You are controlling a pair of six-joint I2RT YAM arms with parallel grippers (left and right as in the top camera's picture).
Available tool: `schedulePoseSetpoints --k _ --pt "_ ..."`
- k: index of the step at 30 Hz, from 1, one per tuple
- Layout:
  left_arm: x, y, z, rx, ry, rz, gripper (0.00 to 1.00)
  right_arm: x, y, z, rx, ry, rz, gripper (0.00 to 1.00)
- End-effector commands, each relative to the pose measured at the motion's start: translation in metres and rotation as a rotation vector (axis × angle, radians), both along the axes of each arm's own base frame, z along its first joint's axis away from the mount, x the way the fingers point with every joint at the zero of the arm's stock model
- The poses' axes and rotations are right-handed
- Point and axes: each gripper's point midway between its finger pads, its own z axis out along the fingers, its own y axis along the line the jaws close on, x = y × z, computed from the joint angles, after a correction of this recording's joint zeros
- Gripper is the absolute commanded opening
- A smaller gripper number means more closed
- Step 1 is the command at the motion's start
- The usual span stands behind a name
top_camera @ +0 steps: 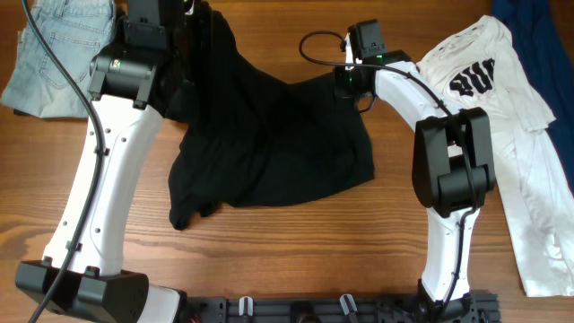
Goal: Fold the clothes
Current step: 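Lift the shirt with both grippers and lay it flat on the table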
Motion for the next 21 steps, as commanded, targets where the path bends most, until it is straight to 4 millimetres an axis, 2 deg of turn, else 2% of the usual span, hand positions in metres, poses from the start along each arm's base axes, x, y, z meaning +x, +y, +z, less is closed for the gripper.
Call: schedulePoseSetpoints --k 1,4,5,8,11,13,16,17,18,19,21 --pt "-0.007 0.011 0.016 0.006 -0.041 0.053 0.04 0.011 -0.011 0.037 0.012 -0.074 -0.032 0.04" --pt "-0.014 0.027 0.029 0.044 -0.077 0.128 0.04 0.016 -0.028 0.117 0.028 -0.212 -0.044 0.04" --pt "-0.020 0.033 0.041 0.050 -0.105 0.153 0.04 0.011 -0.038 0.157 0.026 -0.281 -0.045 0.04" --pt "-0.047 0.046 0.085 0.023 -0.217 0.199 0.04 -0.009 -0.066 0.250 0.029 -0.452 -0.071 0.04" --pt "-0.075 0.057 0.126 -0.017 -0.332 0.233 0.04 -0.039 -0.084 0.321 0.023 -0.595 -0.080 0.04" --pt "-0.113 0.066 0.167 -0.058 -0.448 0.240 0.04 -0.073 -0.097 0.382 0.023 -0.733 -0.096 0.04" --pt "-0.168 0.079 0.208 -0.106 -0.580 0.244 0.04 -0.130 -0.106 0.453 0.029 -0.915 -0.100 0.04" --pt "-0.192 0.085 0.223 -0.126 -0.634 0.245 0.04 -0.150 -0.108 0.473 0.034 -0.972 -0.104 0.04" --pt "-0.209 0.089 0.232 -0.140 -0.671 0.246 0.04 -0.162 -0.109 0.484 0.036 -1.004 -0.107 0.04" --pt "-0.238 0.096 0.249 -0.166 -0.742 0.247 0.04 -0.195 -0.112 0.509 0.043 -1.084 -0.113 0.04" --pt "-0.276 0.105 0.266 -0.199 -0.831 0.249 0.04 -0.236 -0.118 0.533 0.040 -1.171 -0.137 0.04"
